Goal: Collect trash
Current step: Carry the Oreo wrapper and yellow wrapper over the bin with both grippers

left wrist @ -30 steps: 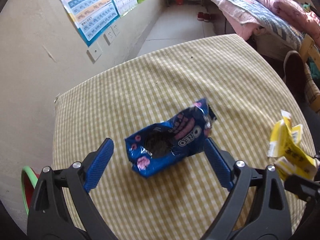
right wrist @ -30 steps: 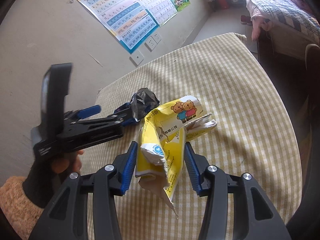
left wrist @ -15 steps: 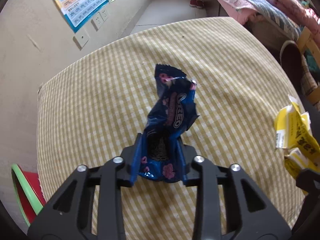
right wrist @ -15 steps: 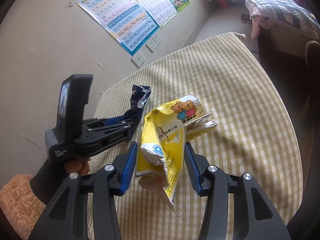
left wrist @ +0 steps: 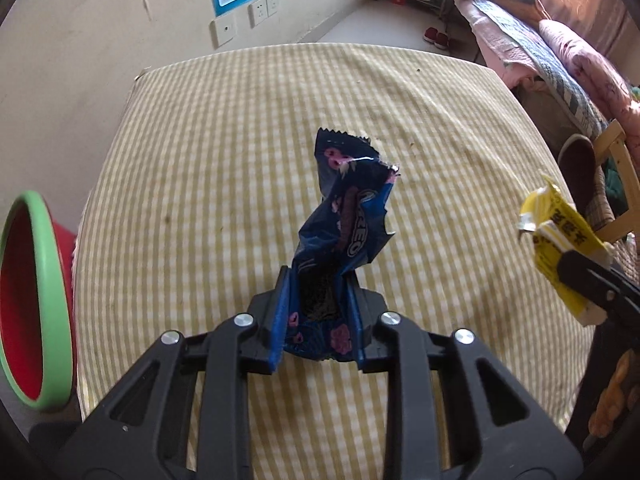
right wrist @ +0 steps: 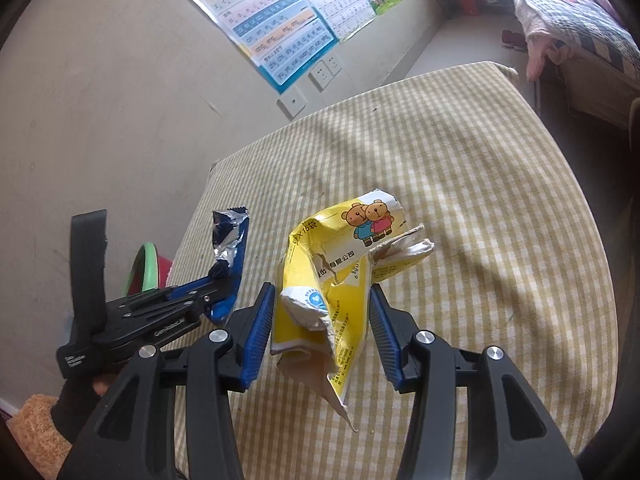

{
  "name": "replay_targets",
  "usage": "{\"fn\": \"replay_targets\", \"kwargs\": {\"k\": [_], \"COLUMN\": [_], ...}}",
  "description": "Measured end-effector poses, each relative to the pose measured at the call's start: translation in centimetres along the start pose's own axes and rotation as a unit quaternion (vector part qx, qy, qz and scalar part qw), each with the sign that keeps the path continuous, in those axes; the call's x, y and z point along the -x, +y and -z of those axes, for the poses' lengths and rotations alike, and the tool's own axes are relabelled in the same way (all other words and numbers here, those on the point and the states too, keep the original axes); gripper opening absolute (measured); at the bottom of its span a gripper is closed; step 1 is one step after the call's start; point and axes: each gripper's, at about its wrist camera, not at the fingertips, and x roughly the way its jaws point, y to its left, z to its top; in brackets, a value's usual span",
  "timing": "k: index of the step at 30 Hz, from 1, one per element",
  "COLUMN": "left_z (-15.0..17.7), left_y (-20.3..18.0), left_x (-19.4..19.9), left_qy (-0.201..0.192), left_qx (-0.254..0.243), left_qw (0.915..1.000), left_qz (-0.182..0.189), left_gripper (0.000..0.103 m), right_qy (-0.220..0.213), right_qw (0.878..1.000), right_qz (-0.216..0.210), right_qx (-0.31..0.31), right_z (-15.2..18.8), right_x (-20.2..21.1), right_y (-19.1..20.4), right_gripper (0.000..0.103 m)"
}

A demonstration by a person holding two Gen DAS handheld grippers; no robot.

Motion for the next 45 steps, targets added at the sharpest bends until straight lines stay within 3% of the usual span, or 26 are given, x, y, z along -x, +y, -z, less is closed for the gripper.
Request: {"fn": "replay_targets", "kwargs": {"k": [8,23,32,45], "left_z": [2.4,2.7,2.7,3.2], "left_y": [1.6,5.3,5.6,6.9], "left_x": [1.3,2.4,3.0,6.4], "left_qy": [0.0,-0.013,-0.021,-0.075], "left_qx": [0.037,0.087,0.095,0.093], "left_qw": [0.9993,0.9959,0.9951,0.9925], "left_qz": [0.006,-0.02,-0.014,-0.026], "left_gripper": [0.025,0.025,0.025,0.025], "right_qy": [0.022,0.024,0.023,-0.017], "right_qw": [0.999,0.992,0.991,0.991], "right_qz": [0.001,-0.002,0.009,0.049], "right_qx": [0.04,0.126,0.131,0.12], "right_z": [0.8,1.9,1.8,0.8], "right_x": [-1.3,-2.4,-2.6,1.1], "right_y": [1.9,5.9,5.9,5.8], "right_gripper": [0.046,0.046,0.046,0.046]}}
